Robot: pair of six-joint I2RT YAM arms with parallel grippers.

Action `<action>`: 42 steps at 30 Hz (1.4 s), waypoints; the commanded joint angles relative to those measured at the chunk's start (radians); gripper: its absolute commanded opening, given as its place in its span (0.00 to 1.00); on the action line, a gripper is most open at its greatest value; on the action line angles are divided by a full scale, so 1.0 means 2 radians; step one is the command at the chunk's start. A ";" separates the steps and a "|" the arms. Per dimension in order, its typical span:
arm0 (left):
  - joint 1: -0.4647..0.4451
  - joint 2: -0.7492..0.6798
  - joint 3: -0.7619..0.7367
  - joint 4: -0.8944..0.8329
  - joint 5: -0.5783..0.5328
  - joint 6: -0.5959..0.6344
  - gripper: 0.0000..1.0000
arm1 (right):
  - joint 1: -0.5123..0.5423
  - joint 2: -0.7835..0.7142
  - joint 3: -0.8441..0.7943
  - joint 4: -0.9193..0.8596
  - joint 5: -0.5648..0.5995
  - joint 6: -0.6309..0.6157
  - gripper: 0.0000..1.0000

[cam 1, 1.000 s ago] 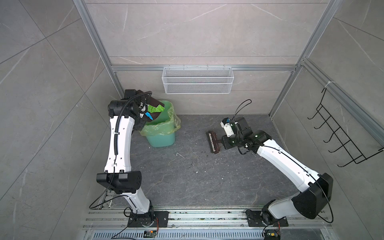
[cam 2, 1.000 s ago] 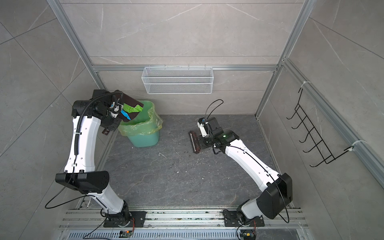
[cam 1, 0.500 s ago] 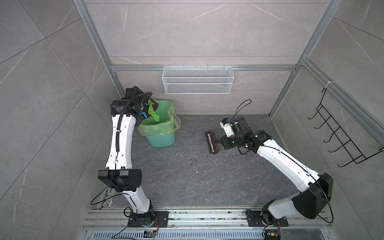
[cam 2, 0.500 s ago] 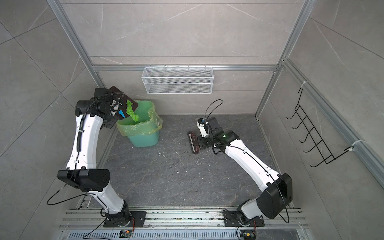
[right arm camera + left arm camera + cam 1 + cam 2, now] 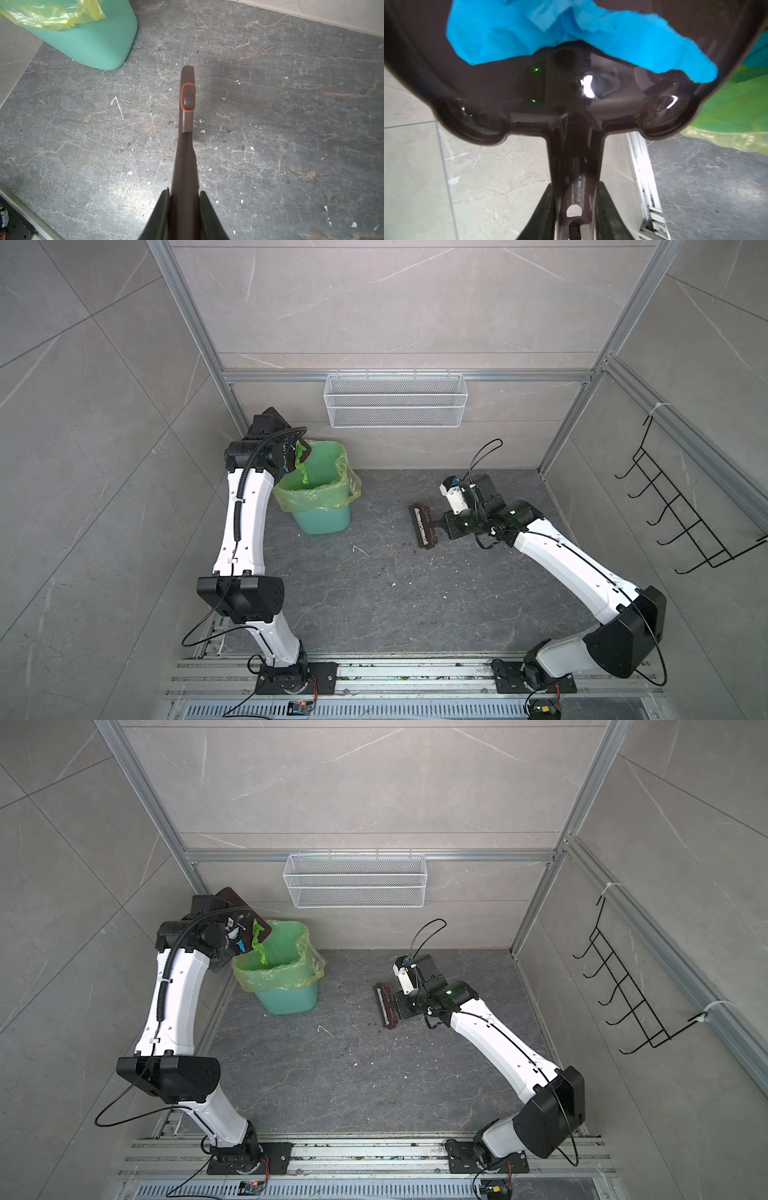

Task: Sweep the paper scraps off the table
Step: 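Tip the dustpan with the left gripper to dump scraps into the bin, then lower the dustpan beside the bin while the right gripper moves the broom out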

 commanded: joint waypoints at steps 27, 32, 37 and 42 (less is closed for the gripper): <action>-0.027 -0.086 -0.142 0.297 -0.097 0.288 0.00 | -0.001 -0.040 -0.014 0.019 -0.009 -0.013 0.00; -0.027 -0.092 -0.157 0.288 -0.097 0.278 0.00 | -0.001 -0.040 -0.014 0.019 -0.010 -0.016 0.00; -0.027 -0.093 -0.156 0.288 -0.097 0.274 0.00 | -0.001 -0.045 -0.015 0.017 -0.006 -0.018 0.00; -0.031 -0.094 -0.135 0.250 -0.091 0.239 0.00 | -0.001 -0.053 -0.018 0.023 -0.004 -0.017 0.00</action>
